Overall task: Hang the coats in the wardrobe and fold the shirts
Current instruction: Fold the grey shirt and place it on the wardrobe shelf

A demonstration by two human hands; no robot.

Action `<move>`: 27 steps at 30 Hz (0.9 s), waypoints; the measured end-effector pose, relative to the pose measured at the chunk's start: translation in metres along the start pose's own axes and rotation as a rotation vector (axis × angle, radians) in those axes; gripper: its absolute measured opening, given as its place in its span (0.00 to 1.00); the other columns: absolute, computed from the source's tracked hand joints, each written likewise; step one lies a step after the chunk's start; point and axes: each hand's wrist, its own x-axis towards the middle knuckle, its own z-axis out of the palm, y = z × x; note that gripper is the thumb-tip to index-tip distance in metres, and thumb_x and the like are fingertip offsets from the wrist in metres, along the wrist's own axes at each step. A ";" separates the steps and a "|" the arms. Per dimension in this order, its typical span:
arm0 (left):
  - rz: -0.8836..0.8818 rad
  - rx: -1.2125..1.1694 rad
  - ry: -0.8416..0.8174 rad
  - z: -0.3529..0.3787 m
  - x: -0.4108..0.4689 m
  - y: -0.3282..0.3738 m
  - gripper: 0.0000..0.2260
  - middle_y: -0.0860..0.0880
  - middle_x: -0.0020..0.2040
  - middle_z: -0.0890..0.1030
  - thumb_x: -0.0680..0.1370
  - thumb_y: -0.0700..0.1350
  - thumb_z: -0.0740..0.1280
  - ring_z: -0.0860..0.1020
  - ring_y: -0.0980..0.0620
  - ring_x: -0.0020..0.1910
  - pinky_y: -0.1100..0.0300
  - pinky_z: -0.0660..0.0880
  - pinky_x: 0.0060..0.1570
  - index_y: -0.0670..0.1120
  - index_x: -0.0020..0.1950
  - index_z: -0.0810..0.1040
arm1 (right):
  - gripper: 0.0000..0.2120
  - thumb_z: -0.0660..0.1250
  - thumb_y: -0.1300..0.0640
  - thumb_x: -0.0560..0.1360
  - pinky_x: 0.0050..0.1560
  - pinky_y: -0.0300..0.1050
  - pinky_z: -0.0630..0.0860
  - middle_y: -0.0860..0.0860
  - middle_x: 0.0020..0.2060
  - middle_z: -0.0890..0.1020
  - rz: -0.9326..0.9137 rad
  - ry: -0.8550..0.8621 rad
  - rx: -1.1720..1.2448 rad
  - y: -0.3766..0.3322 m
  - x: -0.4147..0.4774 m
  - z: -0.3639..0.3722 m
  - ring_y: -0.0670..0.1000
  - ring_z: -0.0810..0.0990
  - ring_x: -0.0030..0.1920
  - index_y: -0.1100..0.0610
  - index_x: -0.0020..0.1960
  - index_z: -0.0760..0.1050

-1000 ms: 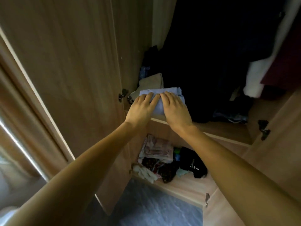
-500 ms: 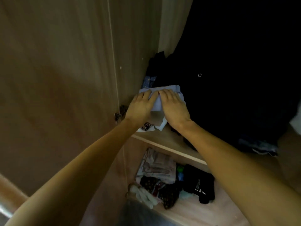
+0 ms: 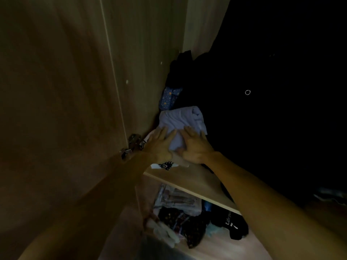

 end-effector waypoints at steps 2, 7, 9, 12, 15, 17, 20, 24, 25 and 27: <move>0.048 -0.056 0.153 -0.002 0.001 0.001 0.37 0.42 0.78 0.44 0.73 0.54 0.57 0.44 0.45 0.77 0.51 0.44 0.73 0.49 0.78 0.45 | 0.30 0.48 0.45 0.77 0.74 0.51 0.44 0.55 0.75 0.58 -0.019 0.192 0.049 0.004 0.005 0.002 0.53 0.53 0.75 0.57 0.76 0.55; 0.094 -0.092 0.337 0.003 0.016 0.008 0.36 0.41 0.77 0.53 0.72 0.60 0.43 0.52 0.45 0.76 0.47 0.52 0.73 0.45 0.77 0.53 | 0.27 0.43 0.49 0.79 0.73 0.54 0.47 0.58 0.75 0.58 -0.057 0.343 -0.010 0.003 0.026 -0.005 0.56 0.52 0.76 0.59 0.75 0.58; 0.038 -0.021 0.288 0.020 0.019 0.006 0.37 0.43 0.78 0.48 0.73 0.64 0.38 0.47 0.46 0.77 0.46 0.47 0.74 0.46 0.78 0.48 | 0.25 0.45 0.50 0.83 0.74 0.53 0.39 0.56 0.77 0.48 -0.002 0.218 -0.037 0.006 0.033 0.007 0.54 0.44 0.77 0.59 0.77 0.49; 0.034 0.015 0.302 0.035 0.027 0.003 0.37 0.45 0.78 0.48 0.73 0.64 0.35 0.47 0.47 0.77 0.44 0.46 0.73 0.46 0.78 0.48 | 0.25 0.44 0.50 0.83 0.73 0.51 0.36 0.55 0.77 0.44 0.037 0.183 -0.041 0.012 0.036 0.021 0.53 0.40 0.76 0.58 0.77 0.46; 0.074 0.046 0.320 0.033 0.040 -0.003 0.37 0.44 0.78 0.52 0.73 0.64 0.36 0.50 0.46 0.77 0.43 0.50 0.72 0.45 0.78 0.51 | 0.26 0.44 0.49 0.83 0.73 0.51 0.35 0.54 0.77 0.43 0.089 0.152 -0.031 0.013 0.044 0.021 0.53 0.39 0.76 0.57 0.77 0.45; 0.079 0.044 0.316 0.030 0.044 -0.006 0.38 0.45 0.78 0.52 0.73 0.64 0.36 0.50 0.47 0.77 0.45 0.49 0.73 0.46 0.78 0.50 | 0.28 0.47 0.47 0.82 0.73 0.53 0.36 0.55 0.77 0.43 0.107 0.111 -0.052 0.011 0.049 0.017 0.55 0.39 0.76 0.58 0.77 0.44; 0.088 0.031 0.295 0.028 0.043 -0.007 0.38 0.46 0.78 0.51 0.72 0.66 0.37 0.49 0.48 0.77 0.47 0.48 0.74 0.46 0.78 0.50 | 0.30 0.55 0.49 0.80 0.74 0.52 0.41 0.57 0.76 0.51 0.073 0.182 -0.036 0.003 0.041 0.005 0.56 0.47 0.76 0.60 0.76 0.51; 0.055 -0.037 0.399 0.007 0.022 0.008 0.38 0.44 0.73 0.65 0.71 0.64 0.43 0.61 0.45 0.73 0.48 0.55 0.69 0.44 0.75 0.61 | 0.25 0.60 0.55 0.79 0.73 0.45 0.49 0.59 0.72 0.65 0.045 0.429 0.094 -0.006 0.005 -0.011 0.56 0.61 0.73 0.63 0.73 0.62; 0.063 -0.077 0.451 0.000 0.013 0.012 0.38 0.43 0.70 0.70 0.70 0.63 0.43 0.65 0.44 0.70 0.49 0.58 0.67 0.43 0.73 0.66 | 0.22 0.59 0.55 0.79 0.72 0.45 0.54 0.61 0.69 0.69 0.044 0.472 0.081 -0.006 -0.005 -0.014 0.57 0.65 0.71 0.63 0.71 0.65; 0.079 -0.171 0.511 -0.012 -0.007 0.018 0.37 0.42 0.65 0.75 0.71 0.63 0.45 0.71 0.43 0.64 0.49 0.63 0.64 0.42 0.69 0.71 | 0.19 0.58 0.56 0.79 0.68 0.48 0.62 0.62 0.64 0.74 0.057 0.543 0.082 -0.007 -0.027 -0.021 0.59 0.70 0.66 0.64 0.67 0.70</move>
